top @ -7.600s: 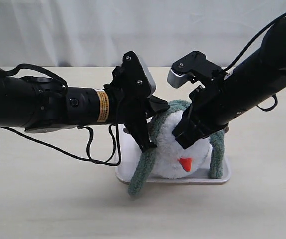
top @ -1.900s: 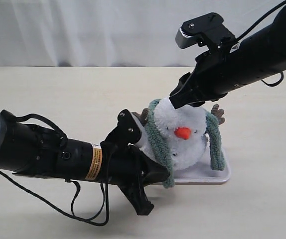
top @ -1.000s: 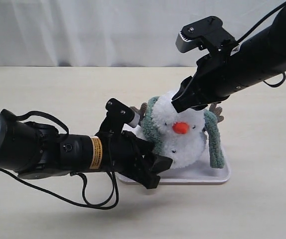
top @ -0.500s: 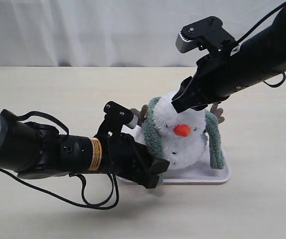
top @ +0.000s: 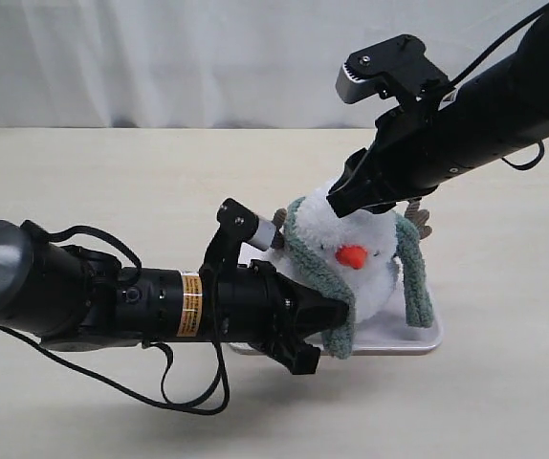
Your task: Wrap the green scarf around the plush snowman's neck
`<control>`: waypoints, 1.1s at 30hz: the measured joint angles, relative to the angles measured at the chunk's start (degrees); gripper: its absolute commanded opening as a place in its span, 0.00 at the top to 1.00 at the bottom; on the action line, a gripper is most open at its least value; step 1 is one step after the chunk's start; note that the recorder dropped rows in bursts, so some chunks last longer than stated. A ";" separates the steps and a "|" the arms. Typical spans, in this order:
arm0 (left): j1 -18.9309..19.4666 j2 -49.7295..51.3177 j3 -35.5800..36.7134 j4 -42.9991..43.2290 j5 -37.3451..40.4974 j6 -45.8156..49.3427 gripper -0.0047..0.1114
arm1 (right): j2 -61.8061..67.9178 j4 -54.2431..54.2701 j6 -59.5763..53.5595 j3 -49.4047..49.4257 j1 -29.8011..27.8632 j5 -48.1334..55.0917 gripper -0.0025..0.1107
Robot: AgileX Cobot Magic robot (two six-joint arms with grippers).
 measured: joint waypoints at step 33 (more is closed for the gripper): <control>0.00 0.00 -0.08 4.19 9.19 -5.19 0.96 | -4.26 -25.90 18.85 1.28 -1.79 8.03 0.52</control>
